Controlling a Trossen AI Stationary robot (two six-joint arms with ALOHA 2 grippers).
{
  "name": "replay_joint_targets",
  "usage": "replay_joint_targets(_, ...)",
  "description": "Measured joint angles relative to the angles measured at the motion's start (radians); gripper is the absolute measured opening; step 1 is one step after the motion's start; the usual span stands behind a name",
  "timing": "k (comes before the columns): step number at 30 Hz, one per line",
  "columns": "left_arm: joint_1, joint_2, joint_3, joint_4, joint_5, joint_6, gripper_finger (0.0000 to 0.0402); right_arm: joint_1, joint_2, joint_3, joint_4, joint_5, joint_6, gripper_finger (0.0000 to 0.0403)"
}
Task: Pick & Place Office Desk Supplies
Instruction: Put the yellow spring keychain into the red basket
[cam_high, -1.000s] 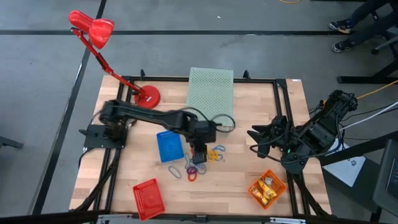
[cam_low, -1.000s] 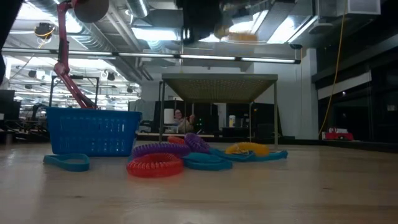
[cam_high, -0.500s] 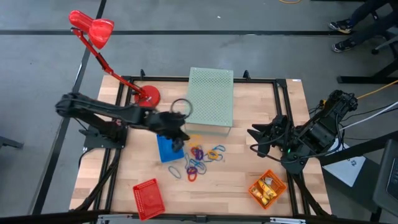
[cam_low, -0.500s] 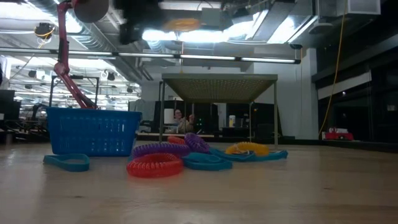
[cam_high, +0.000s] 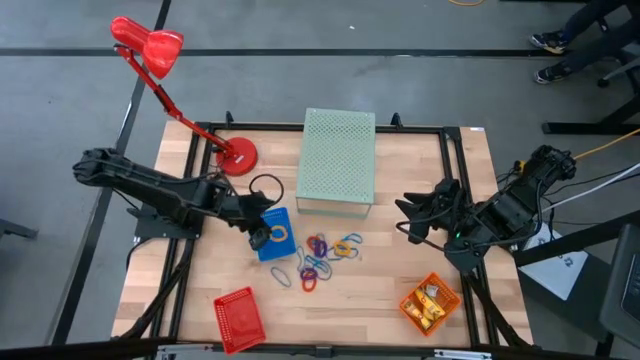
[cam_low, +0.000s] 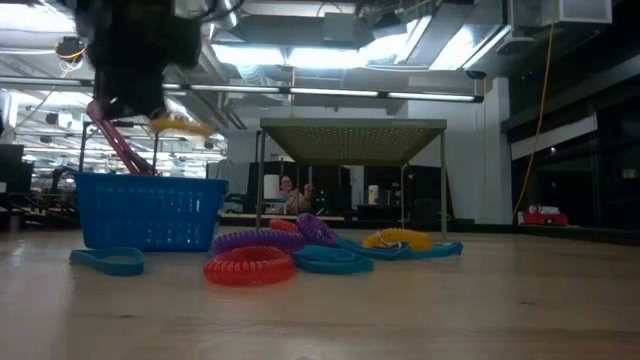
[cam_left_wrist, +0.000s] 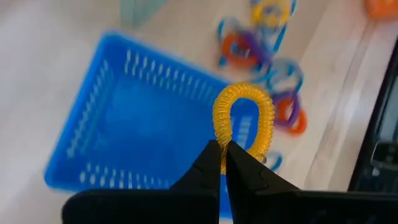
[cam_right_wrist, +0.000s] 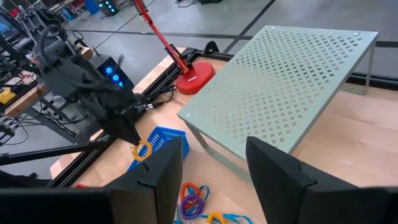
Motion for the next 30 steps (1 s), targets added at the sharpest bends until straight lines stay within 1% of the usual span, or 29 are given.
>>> replay_joint_targets(3, 0.000, 0.001, -0.031, 0.001, 0.036, -0.012, 0.0004, -0.008, 0.000, 0.000, 0.000, -0.021, 0.000, 0.0178)
replay_joint_targets(11, 0.012, 0.000, -0.039, 0.022, 0.056, 0.013, 0.0004, -0.011, 0.000, 0.000, 0.003, -0.036, 0.000, 0.0178)
replay_joint_targets(17, -0.022, -0.023, -0.039, 0.062, 0.147, 0.032, 0.0004, -0.011, 0.000, 0.000, 0.003, -0.052, 0.001, 0.0178)
replay_joint_targets(19, -0.059, -0.030, -0.039, 0.082, 0.192, 0.015, 0.0004, -0.011, 0.000, 0.000, 0.003, -0.060, 0.001, 0.0178)
replay_joint_targets(21, -0.111, -0.038, -0.039, 0.094, 0.229, -0.035, 0.0004, -0.011, 0.000, 0.000, 0.003, -0.073, 0.002, 0.0178)
replay_joint_targets(24, -0.209, -0.050, -0.039, 0.138, 0.233, -0.129, 0.0004, -0.011, 0.000, 0.000, 0.003, -0.077, 0.003, 0.0178)
replay_joint_targets(30, -0.419, -0.052, -0.039, 0.155, 0.221, -0.338, 0.0004, -0.014, 0.000, 0.000, 0.003, -0.076, -0.004, 0.0178)
